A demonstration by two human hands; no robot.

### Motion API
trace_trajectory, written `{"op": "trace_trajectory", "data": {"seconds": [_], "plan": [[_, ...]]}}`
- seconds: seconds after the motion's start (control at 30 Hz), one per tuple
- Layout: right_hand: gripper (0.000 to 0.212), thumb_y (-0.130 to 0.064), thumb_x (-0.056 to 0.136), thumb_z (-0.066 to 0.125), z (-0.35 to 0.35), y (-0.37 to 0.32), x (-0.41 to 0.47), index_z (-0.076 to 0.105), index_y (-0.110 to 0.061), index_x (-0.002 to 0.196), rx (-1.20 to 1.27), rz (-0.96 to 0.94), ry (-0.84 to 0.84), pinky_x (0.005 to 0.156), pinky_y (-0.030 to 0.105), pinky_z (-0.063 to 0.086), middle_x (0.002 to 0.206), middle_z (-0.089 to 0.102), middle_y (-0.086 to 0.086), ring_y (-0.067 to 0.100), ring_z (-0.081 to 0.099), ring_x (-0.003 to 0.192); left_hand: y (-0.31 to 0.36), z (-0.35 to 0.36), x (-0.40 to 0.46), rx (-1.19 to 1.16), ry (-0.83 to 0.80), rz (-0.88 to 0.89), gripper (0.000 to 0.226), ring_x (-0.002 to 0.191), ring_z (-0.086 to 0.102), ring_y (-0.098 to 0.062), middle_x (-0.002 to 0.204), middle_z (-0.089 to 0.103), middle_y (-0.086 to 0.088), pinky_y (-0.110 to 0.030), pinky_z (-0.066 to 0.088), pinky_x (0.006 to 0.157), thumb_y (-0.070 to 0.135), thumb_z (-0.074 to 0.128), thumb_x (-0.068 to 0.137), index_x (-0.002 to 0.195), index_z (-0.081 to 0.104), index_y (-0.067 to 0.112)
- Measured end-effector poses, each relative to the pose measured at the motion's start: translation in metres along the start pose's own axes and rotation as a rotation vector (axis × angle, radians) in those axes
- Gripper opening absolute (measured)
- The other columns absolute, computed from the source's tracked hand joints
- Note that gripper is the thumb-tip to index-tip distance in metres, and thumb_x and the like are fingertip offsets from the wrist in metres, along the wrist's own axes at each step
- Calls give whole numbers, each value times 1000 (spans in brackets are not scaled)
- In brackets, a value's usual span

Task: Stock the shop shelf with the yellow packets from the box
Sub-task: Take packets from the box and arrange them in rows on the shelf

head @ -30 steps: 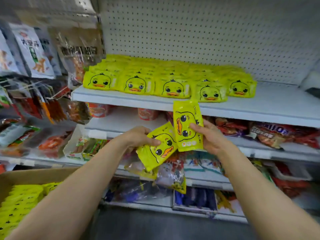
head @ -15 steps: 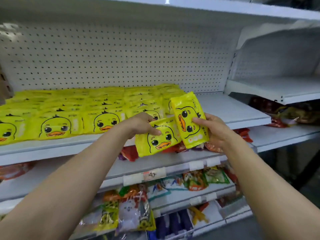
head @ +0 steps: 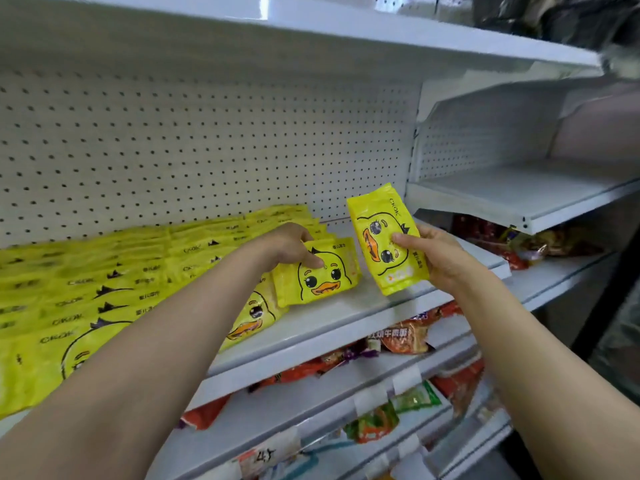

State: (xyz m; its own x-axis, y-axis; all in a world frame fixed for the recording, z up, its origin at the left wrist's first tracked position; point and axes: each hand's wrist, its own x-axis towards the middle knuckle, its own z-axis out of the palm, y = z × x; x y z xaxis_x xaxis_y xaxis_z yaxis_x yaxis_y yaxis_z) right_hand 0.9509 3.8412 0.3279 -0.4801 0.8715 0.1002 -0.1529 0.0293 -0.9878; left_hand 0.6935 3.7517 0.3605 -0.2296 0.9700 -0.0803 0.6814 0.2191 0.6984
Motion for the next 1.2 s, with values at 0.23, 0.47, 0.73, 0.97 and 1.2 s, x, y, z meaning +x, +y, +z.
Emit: {"op": "trace_trajectory", "data": {"seconds": [0.23, 0.47, 0.73, 0.97, 1.2], "plan": [[91, -35, 43, 98, -14, 8, 40, 64, -6, 122, 0, 14, -49, 74, 41, 60, 110, 73, 16, 29, 73, 91, -28, 2, 25, 101, 60, 16, 63, 131, 43, -22, 140, 47, -4, -34, 41, 102, 33, 84, 74, 127, 54, 18], [86, -32, 47, 96, -7, 1, 79, 64, -4, 122, -12, 52, -145, 69, 38, 60, 111, 72, 18, 27, 74, 87, -21, 11, 37, 191, 148, 56, 53, 126, 48, -19, 132, 53, 1, -32, 44, 96, 31, 81, 77, 122, 55, 20], [101, -40, 23, 101, -31, -1, 110, 68, -11, 114, -4, 47, -230, 67, 38, 60, 107, 74, 13, 25, 74, 86, -25, 17, 32, 506, 335, 18, 63, 117, 48, -22, 118, 55, -2, -33, 45, 81, 51, 79, 71, 124, 55, 27], [74, -27, 52, 95, -12, -6, 120, 66, -5, 116, -250, 47, -406, 87, 50, 57, 109, 73, 17, 36, 71, 99, -37, 18, 25, 628, 450, 54, 54, 115, 45, -22, 114, 55, -2, -35, 43, 89, 55, 70, 79, 120, 56, 22], [31, -5, 71, 85, 36, -11, 112, 71, -8, 99, -652, -69, -669, 71, 26, 56, 91, 74, 4, 14, 68, 78, 3, -9, -6, 130, 583, 246, 31, 106, 57, -6, 112, 67, 9, -23, 39, 86, 41, 60, 93, 117, 63, 21]]}}
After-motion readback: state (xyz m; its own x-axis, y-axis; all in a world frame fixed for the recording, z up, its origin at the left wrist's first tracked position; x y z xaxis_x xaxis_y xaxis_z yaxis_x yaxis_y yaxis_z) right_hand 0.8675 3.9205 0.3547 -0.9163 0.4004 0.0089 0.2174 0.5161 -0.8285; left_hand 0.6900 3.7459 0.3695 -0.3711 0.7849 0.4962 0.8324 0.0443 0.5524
